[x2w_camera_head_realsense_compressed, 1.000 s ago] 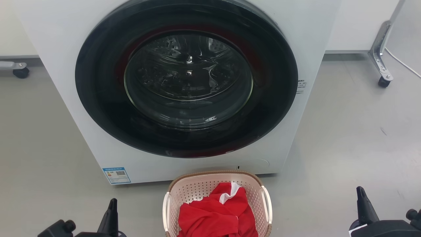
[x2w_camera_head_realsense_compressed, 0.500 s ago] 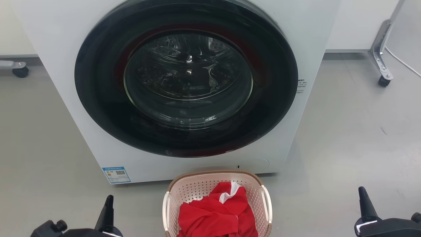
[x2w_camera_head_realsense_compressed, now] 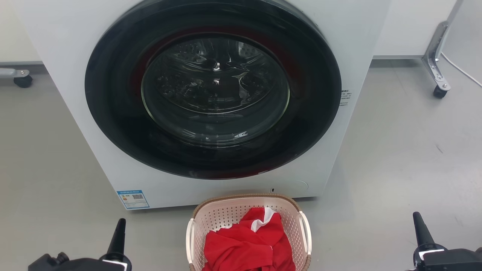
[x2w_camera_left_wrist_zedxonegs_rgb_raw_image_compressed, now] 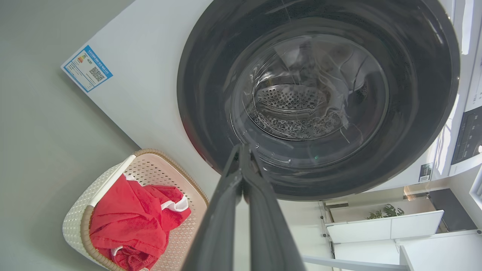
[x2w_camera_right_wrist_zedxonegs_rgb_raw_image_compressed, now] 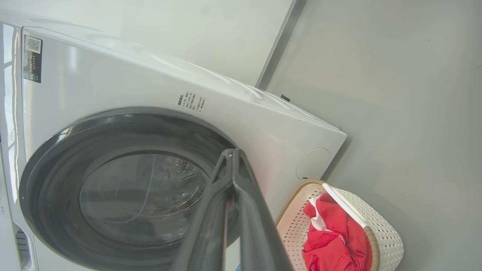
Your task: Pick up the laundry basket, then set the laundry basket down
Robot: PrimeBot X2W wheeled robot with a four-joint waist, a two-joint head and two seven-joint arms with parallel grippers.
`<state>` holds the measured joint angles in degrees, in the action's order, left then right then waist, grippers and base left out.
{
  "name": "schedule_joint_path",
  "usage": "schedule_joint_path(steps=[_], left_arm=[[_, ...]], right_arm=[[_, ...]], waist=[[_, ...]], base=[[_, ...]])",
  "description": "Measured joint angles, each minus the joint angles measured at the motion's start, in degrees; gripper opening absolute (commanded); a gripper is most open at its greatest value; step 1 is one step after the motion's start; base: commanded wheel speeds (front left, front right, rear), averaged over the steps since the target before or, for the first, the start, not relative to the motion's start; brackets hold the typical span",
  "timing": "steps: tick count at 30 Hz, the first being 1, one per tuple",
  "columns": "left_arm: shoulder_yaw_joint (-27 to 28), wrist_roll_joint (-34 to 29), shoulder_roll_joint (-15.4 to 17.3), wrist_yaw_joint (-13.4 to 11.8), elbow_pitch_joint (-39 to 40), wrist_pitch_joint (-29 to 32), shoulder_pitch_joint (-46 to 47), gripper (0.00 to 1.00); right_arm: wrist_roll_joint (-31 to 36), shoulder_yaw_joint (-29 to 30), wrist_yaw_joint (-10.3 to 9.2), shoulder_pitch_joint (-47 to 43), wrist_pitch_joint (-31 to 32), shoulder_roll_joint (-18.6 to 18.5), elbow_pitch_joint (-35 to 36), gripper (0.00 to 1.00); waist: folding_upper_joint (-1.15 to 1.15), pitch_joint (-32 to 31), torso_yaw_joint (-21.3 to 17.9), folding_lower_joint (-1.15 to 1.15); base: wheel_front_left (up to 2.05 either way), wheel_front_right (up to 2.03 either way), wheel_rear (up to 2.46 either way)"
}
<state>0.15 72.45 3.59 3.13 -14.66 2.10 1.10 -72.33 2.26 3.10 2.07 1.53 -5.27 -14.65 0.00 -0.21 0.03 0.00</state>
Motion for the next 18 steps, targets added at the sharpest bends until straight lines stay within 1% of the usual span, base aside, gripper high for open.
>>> schedule_joint_path(steps=[18], left_arm=[[3.5,13.2,-0.6,2.9,-1.5,2.9,2.3,0.00]], right_arm=[[-13.2,3.7,2.67,2.2,3.5,1.9,-1.6,0.00]], waist=[[0.00,0.2,0.0,0.00]], base=[[0.00,0.00,0.00]])
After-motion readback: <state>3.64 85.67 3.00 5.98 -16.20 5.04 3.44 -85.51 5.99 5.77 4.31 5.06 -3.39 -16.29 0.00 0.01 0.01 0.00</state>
